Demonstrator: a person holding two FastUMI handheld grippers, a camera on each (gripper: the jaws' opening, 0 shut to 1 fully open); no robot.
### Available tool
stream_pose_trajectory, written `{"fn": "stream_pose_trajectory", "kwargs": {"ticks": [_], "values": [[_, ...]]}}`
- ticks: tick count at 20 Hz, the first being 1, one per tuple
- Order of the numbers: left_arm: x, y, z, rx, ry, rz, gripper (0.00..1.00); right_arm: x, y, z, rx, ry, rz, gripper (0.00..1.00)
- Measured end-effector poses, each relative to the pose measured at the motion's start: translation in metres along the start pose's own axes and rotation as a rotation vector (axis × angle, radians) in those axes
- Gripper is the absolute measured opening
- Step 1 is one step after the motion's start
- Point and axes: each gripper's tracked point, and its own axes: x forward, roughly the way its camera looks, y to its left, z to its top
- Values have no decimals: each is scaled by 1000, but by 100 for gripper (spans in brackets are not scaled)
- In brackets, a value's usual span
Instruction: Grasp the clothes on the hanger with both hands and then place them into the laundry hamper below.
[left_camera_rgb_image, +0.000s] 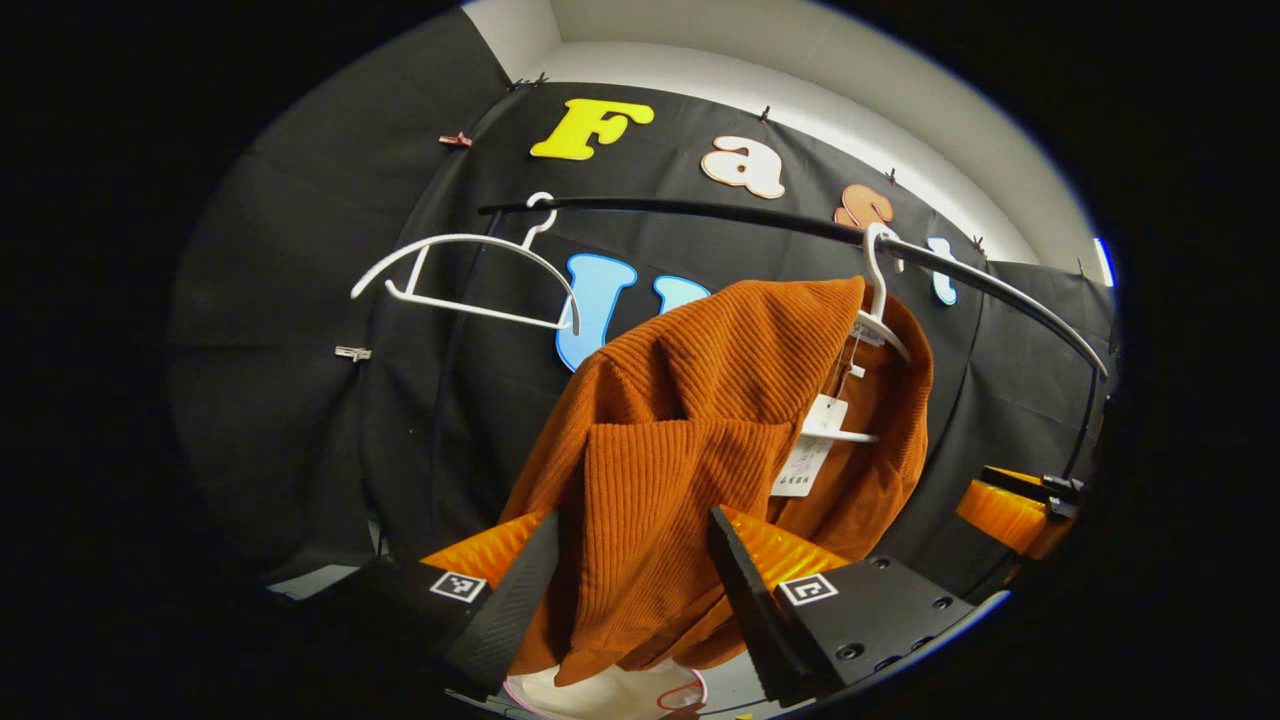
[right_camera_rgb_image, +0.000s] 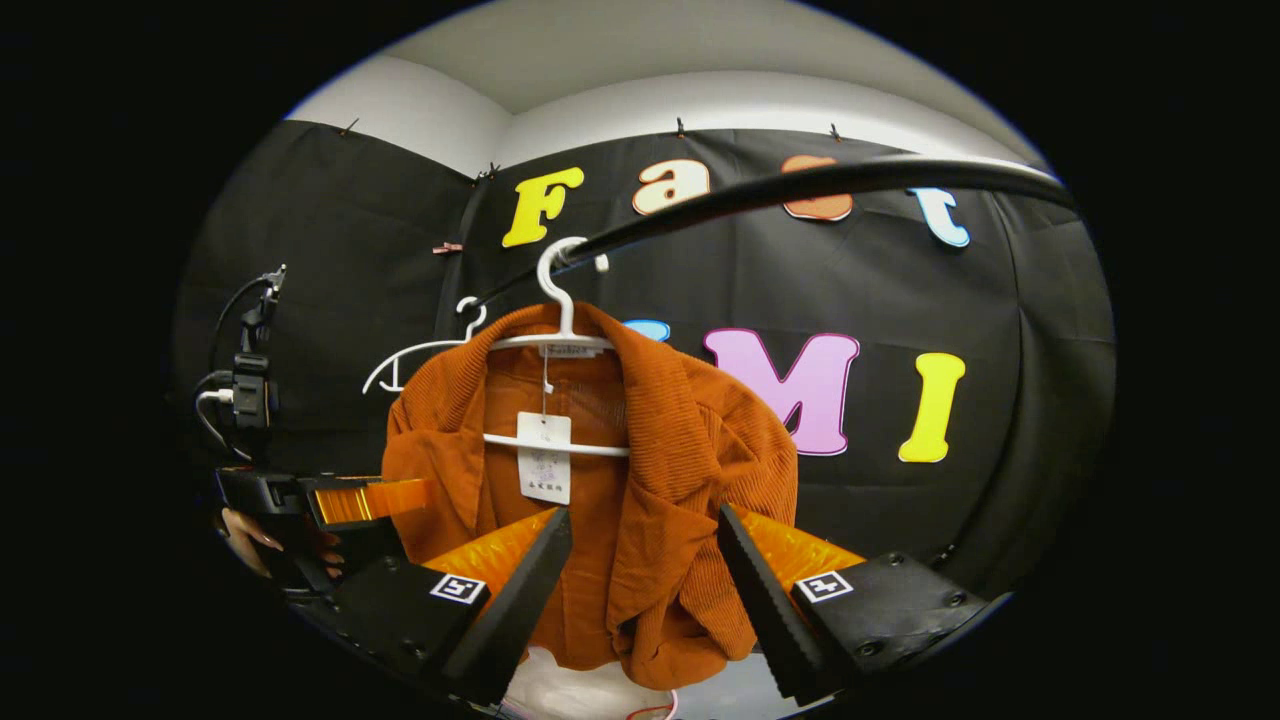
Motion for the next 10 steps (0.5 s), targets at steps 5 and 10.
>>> {"fn": "stream_pose_trajectory", "kwargs": {"ticks": [5,10], "values": [[10,-28,2,-5,-7,-84,90,28,-11,-22,33,40,19,96],[18,-49,1,18,-9,-109,90,49,-21,-36,58,55,45,97]]}}
